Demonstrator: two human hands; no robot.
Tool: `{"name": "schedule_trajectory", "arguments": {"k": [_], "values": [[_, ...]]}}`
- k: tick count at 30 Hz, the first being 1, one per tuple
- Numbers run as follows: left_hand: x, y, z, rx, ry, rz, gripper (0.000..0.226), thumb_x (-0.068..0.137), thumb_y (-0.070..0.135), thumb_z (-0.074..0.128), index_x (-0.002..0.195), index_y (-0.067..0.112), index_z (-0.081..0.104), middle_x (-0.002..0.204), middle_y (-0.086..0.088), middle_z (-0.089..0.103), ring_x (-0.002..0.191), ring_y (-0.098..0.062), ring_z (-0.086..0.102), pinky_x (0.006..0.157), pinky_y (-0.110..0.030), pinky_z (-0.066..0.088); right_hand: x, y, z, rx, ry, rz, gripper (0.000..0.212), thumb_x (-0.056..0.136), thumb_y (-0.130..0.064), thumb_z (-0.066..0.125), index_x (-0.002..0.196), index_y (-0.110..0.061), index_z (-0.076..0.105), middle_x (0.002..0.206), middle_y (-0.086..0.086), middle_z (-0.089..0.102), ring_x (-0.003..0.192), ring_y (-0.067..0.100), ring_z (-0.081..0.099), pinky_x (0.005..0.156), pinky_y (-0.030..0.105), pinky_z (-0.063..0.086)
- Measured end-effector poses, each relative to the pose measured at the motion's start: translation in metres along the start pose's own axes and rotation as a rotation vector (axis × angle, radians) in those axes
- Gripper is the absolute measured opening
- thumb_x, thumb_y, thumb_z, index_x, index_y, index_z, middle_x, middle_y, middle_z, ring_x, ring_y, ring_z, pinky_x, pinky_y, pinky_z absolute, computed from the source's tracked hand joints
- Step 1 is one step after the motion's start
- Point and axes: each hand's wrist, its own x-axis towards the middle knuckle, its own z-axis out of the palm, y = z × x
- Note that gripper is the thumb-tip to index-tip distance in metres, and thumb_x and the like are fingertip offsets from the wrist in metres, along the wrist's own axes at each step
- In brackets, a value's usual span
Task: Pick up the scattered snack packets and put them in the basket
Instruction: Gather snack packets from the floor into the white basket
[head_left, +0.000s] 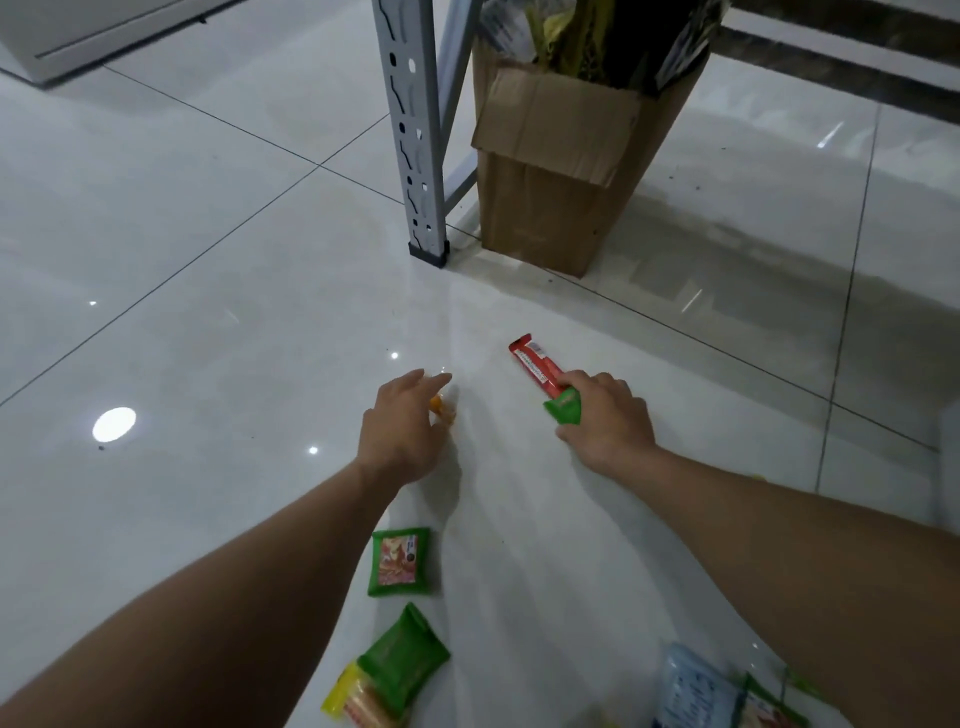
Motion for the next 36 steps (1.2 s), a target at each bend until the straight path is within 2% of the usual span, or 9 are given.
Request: {"name": "schedule_trajectory", "arguments": {"k": [4,9,13,17,21,23,26,30,36], "values": [[-0.007,0.0,0.005,0.144,0.055,0.048,0.028,0.09,0.016,0.056,0.114,0.028,0.062,0.123,-0.001,0.052,0.117,-0.025,0.042,0.09,-0.037,0.04,-0.003,-0.005,0.003,0.104,0.023,0.077,0.046,0.08,-0.019,0.07,0.119,-0.023,0.047,0.115,0.007,0.056,0.106,0.027,0.051,0.081,0.032,0.041],[-0.018,0.003,0.008,0.254,0.072,0.009,0.02,0.094,0.027,0.054,0.114,0.023,0.06,0.105,-0.001,0.057,0.105,-0.022,0.045,0.079,-0.032,0.036,-0.012,-0.012,0.006,0.186,-0.021,0.169,0.043,0.077,-0.013,0.071,0.113,-0.015,0.048,0.11,0.007,0.058,0.099,0.027,0.056,0.075,0.029,0.042],[-0.027,0.011,0.007,0.123,0.096,-0.029,0.021,0.093,0.027,0.057,0.112,0.019,0.062,0.105,-0.005,0.06,0.104,-0.024,0.048,0.081,-0.036,0.045,-0.023,-0.013,0.004,0.371,-0.073,0.248,0.022,0.071,-0.011,0.074,0.089,-0.012,0.061,0.091,0.008,0.064,0.08,0.024,0.061,0.064,0.027,0.047],[-0.033,0.029,0.006,-0.034,0.144,-0.058,0.019,0.091,0.026,0.061,0.108,0.017,0.064,0.1,-0.005,0.064,0.095,-0.026,0.056,0.078,-0.044,0.052,-0.04,-0.004,-0.009,0.694,-0.042,0.374,0.025,0.07,-0.011,0.082,0.088,-0.012,0.066,0.09,0.009,0.068,0.077,0.024,0.07,0.065,0.031,0.058],[-0.041,0.062,0.004,-0.166,0.129,-0.078,0.013,0.089,0.029,0.065,0.098,0.02,0.064,0.083,0.004,0.061,0.082,-0.022,0.06,0.069,-0.031,0.046,-0.057,0.017,-0.028,0.861,-0.02,0.45,0.027,0.067,-0.013,0.086,0.083,-0.017,0.064,0.092,0.006,0.069,0.08,0.02,0.067,0.069,0.028,0.055],[-0.046,0.083,0.006,-0.185,0.118,-0.054,0.008,0.089,0.025,0.066,0.095,0.021,0.063,0.074,0.011,0.056,0.074,-0.015,0.057,0.063,-0.027,0.041,-0.067,0.03,-0.042,0.953,0.0,0.491,0.029,0.064,-0.011,0.088,0.08,-0.016,0.065,0.094,0.008,0.071,0.084,0.023,0.069,0.08,0.036,0.058],[-0.055,0.119,0.01,-0.186,0.114,-0.004,0.008,0.089,0.015,0.065,0.094,0.021,0.062,0.069,0.018,0.051,0.063,-0.001,0.05,0.053,-0.02,0.036,-0.087,0.052,-0.071,1.026,0.06,0.519,0.031,0.064,-0.009,0.088,0.077,-0.017,0.061,0.092,0.009,0.071,0.085,0.025,0.069,0.084,0.042,0.057],[-0.072,0.179,0.018,-0.169,0.108,0.089,0.006,0.09,0.017,0.065,0.093,0.019,0.061,0.084,0.006,0.058,0.072,-0.01,0.052,0.062,-0.024,0.04,-0.116,0.094,-0.116,1.064,0.173,0.529,0.031,0.066,-0.007,0.086,0.079,-0.013,0.06,0.092,0.01,0.07,0.085,0.025,0.069,0.085,0.042,0.057],[-0.098,0.277,0.03,-0.152,0.092,0.207,0.006,0.088,0.021,0.067,0.09,0.02,0.062,0.084,0.004,0.061,0.08,-0.016,0.057,0.072,-0.031,0.048,-0.158,0.172,-0.173,1.115,0.328,0.566,0.044,0.062,-0.007,0.088,0.1,-0.004,0.066,0.099,0.012,0.07,0.087,0.025,0.069,0.083,0.042,0.058]]}}
